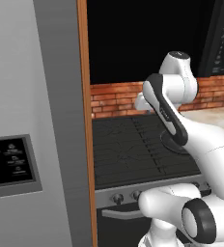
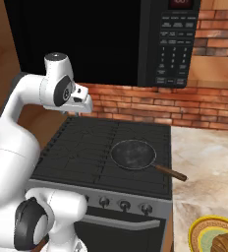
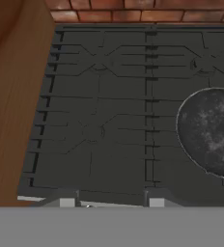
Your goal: Pick the croissant and place it on the pan. Then turn on the stove to warm the croissant.
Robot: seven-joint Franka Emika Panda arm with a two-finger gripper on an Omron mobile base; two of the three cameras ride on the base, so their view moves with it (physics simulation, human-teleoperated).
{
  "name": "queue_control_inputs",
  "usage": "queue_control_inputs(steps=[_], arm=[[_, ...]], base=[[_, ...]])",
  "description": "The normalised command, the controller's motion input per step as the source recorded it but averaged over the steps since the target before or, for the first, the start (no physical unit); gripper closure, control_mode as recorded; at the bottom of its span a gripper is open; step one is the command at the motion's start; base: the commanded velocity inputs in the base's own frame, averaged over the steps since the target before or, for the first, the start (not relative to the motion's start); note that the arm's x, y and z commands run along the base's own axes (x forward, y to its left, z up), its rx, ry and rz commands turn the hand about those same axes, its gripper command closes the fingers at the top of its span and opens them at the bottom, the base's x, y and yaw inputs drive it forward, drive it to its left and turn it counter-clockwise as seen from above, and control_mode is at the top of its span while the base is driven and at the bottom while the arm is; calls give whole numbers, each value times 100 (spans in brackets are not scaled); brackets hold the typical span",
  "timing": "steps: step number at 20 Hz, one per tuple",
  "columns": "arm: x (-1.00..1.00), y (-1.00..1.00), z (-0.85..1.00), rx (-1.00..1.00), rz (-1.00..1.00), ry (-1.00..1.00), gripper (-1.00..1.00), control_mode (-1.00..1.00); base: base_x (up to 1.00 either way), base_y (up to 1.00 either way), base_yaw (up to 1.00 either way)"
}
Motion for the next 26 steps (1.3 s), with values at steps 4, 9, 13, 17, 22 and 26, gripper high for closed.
queue_control_inputs(steps=[4,9,13,17,22,26], arm=[[-11,0,0,0,0,0,-100,-100],[-29,-14,-1,0,-2,0,-100,-100],[-41,-31,-7,0,-1,0,-100,-100],[-37,-29,-5,0,-1,0,-100,-100],[-34,-33,-3,0,-3,0,-100,-100],[-41,-50,-4,0,-8,0,-100,-100]], base=[[0,0,0],[0,0,0],[0,0,0],[0,0,0],[0,0,0],[0,0,0]])
